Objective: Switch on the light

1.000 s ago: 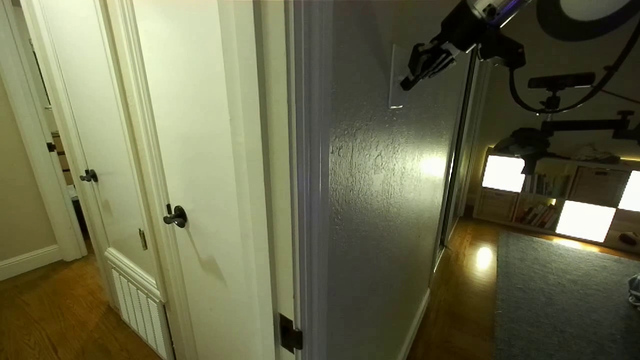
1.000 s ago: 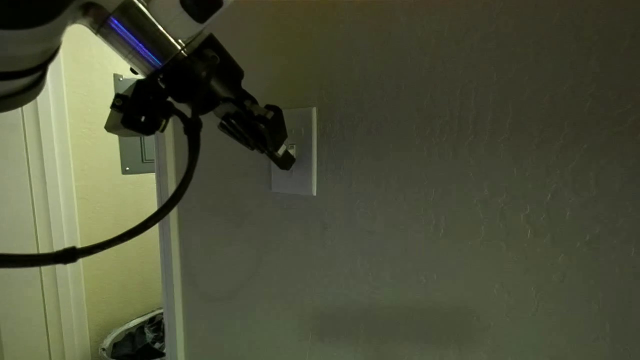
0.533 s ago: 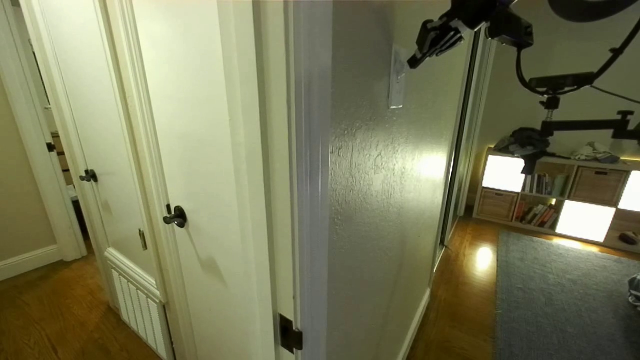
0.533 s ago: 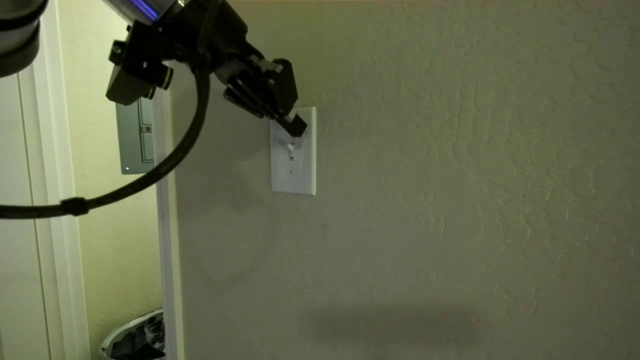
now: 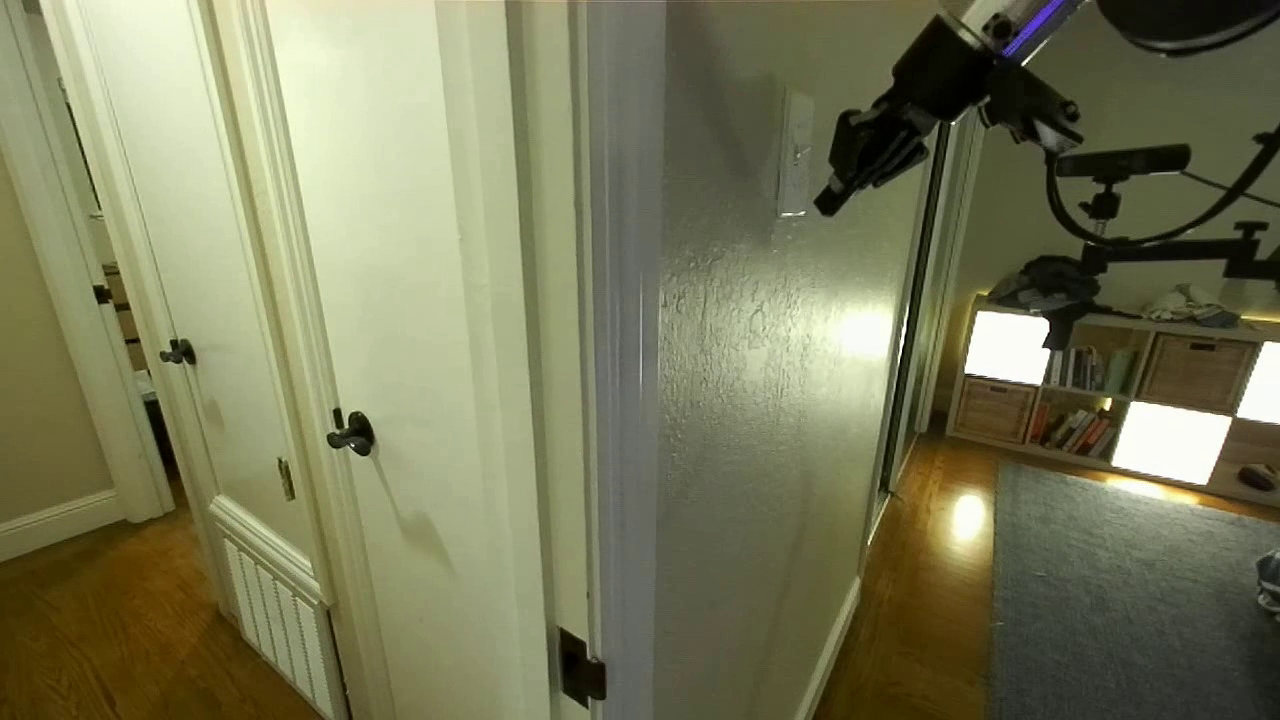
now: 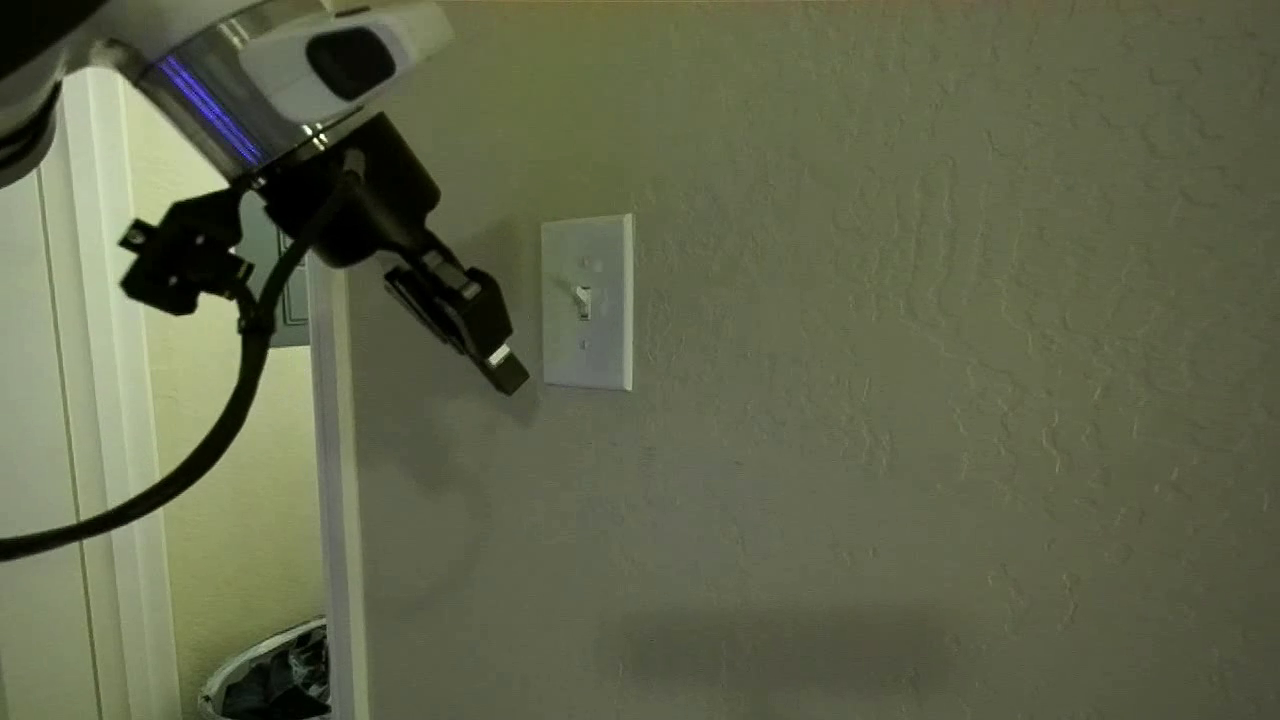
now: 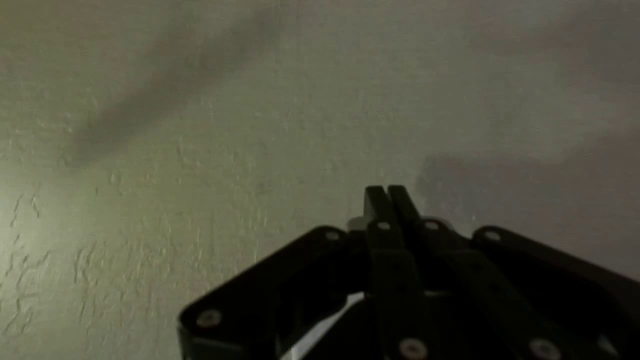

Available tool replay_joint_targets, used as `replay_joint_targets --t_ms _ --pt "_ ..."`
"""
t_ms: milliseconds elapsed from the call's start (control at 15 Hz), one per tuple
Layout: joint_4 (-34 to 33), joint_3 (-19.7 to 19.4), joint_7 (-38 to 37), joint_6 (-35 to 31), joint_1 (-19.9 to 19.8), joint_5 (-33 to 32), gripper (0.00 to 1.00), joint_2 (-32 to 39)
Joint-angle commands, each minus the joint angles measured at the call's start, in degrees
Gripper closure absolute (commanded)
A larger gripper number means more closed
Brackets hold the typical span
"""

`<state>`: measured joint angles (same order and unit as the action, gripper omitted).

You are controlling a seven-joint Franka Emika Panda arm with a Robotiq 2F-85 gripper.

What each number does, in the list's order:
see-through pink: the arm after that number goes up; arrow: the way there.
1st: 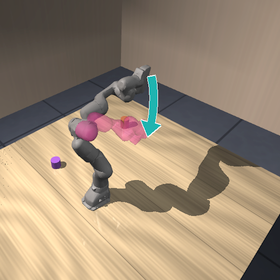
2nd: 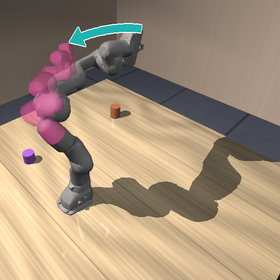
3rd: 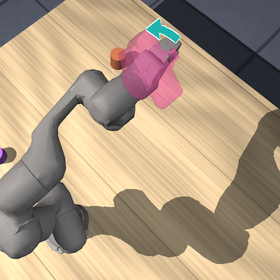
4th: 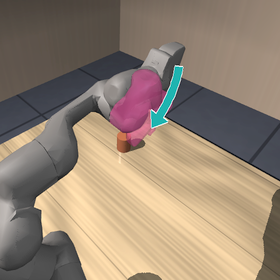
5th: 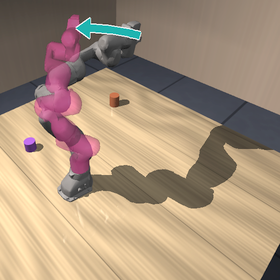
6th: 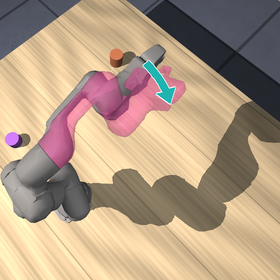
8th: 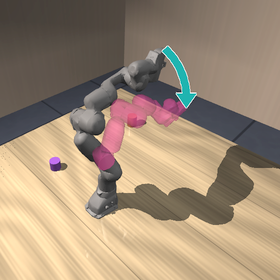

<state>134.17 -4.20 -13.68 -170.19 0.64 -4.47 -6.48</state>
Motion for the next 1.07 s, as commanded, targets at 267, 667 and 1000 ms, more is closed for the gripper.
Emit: replay_joint_targets --t_ms 267,667,1000 --pt "2.73 0.09 10.62 21.45 -0.03 8.80 0.94 -6.42" --pt "0.27 -0.78 19.71 43.79 -1.31 11.78 0.51 -7.71" --pt "-1.76 -0.27 20.74 54.22 -2.62 7.95 0.19 -7.01"
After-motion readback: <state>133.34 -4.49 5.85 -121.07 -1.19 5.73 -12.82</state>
